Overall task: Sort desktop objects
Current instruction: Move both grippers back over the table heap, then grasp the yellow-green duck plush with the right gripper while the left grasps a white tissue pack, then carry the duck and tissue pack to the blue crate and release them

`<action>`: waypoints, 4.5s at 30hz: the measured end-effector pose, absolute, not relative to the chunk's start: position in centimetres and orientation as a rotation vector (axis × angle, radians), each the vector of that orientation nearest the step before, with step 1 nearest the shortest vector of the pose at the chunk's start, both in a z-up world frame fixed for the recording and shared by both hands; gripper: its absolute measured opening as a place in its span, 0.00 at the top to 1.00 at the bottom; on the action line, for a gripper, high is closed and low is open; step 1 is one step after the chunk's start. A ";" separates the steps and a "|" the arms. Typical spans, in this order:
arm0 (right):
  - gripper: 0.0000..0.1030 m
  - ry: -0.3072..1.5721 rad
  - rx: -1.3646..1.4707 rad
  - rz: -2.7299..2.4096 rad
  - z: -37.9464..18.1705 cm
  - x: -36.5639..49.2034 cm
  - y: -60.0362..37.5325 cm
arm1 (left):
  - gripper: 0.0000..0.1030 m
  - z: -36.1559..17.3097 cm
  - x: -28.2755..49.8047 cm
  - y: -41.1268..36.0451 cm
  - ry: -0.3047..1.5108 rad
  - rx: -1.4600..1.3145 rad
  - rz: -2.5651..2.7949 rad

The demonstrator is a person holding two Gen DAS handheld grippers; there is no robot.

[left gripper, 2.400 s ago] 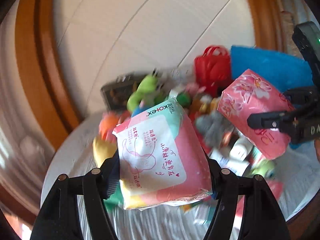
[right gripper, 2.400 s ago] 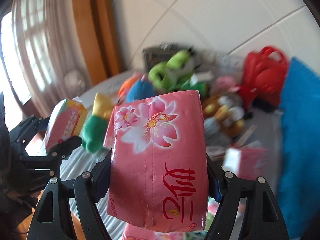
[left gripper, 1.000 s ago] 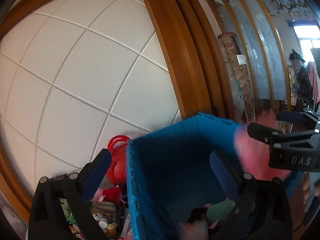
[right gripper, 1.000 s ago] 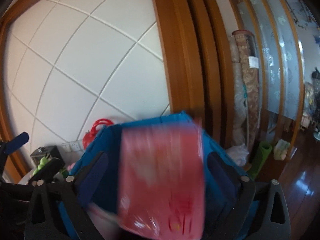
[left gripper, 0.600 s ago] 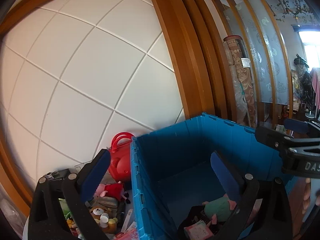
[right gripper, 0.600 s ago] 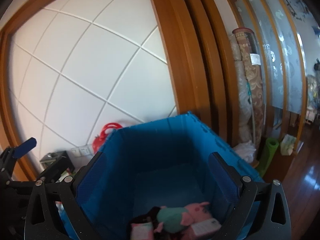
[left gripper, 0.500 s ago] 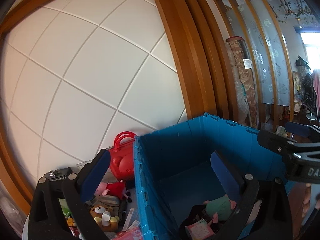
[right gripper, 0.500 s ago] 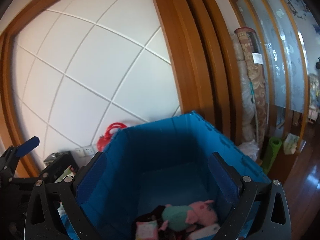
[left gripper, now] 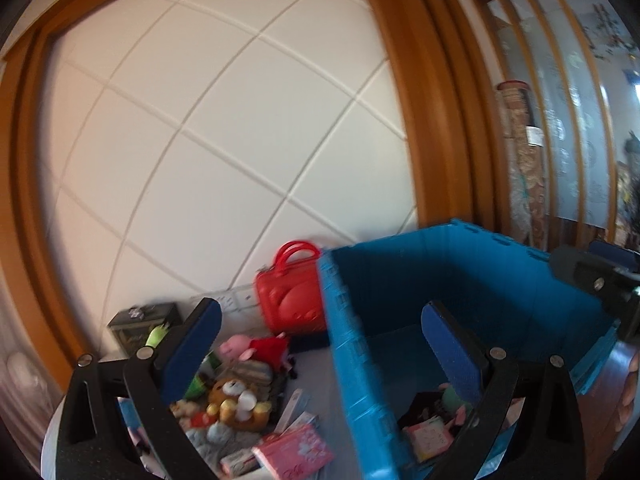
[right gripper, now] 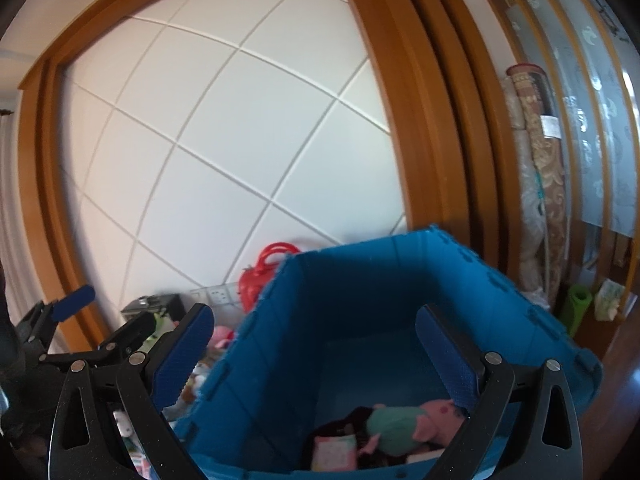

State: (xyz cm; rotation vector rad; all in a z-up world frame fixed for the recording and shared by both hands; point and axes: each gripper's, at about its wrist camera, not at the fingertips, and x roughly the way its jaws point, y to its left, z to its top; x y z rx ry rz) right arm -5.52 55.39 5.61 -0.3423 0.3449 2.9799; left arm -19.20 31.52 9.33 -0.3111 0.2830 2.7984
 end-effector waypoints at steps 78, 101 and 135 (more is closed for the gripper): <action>0.38 0.184 -1.054 3.266 -7.2 -27.1 16.1 | 0.03 -21.8 -36.6 -14.8 -0.165 -1.394 2.907; 0.38 0.263 -0.998 3.311 -6.0 -25.0 18.6 | 0.18 -19.2 -34.3 -14.9 0.015 -1.300 2.963; 0.37 0.368 -0.288 3.008 7.6 -2.2 49.4 | 0.17 8.7 -23.0 30.0 0.413 -0.295 2.632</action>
